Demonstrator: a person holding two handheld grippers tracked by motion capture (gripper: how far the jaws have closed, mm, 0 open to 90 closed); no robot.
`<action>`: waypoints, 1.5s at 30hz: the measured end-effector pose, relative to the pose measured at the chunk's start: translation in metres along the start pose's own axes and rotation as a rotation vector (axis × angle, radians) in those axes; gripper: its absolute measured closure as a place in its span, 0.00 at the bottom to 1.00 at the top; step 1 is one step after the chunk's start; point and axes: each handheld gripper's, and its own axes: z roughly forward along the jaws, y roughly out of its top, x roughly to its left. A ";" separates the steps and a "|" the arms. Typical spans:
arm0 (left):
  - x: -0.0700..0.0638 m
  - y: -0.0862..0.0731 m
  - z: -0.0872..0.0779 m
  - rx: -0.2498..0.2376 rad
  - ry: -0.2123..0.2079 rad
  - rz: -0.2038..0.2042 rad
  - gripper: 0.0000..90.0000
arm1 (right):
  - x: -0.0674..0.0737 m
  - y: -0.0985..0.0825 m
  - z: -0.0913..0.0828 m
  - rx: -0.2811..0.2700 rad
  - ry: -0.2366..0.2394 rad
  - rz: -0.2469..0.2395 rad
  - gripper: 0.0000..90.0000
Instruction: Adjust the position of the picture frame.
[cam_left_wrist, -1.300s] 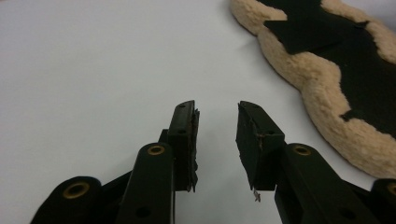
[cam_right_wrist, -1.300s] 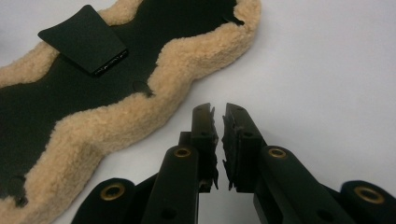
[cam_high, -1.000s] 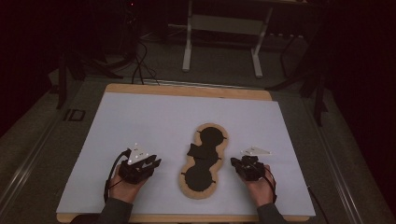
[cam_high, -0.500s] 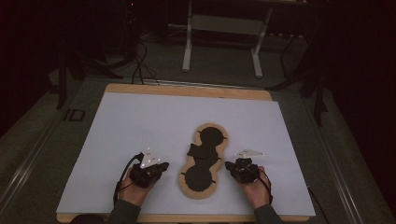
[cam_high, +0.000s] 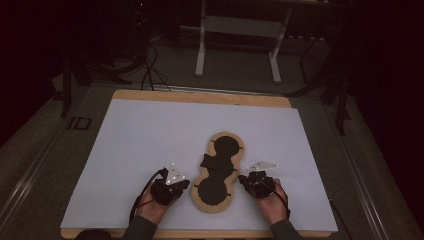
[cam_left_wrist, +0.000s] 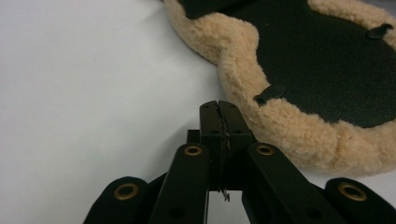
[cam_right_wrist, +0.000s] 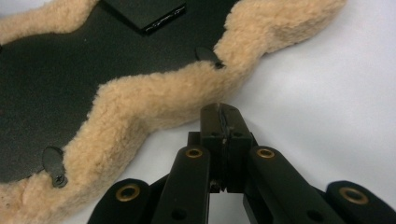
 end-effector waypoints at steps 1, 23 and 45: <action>-0.001 0.000 0.001 0.001 -0.002 -0.002 1.00 | 0.001 0.000 0.001 0.003 0.001 -0.004 0.99; -0.008 -0.001 0.010 0.026 -0.012 0.014 1.00 | 0.009 0.002 0.003 0.038 0.015 -0.017 1.00; -0.017 -0.002 0.009 0.030 -0.008 0.017 1.00 | 0.002 0.017 0.012 0.070 0.026 -0.034 1.00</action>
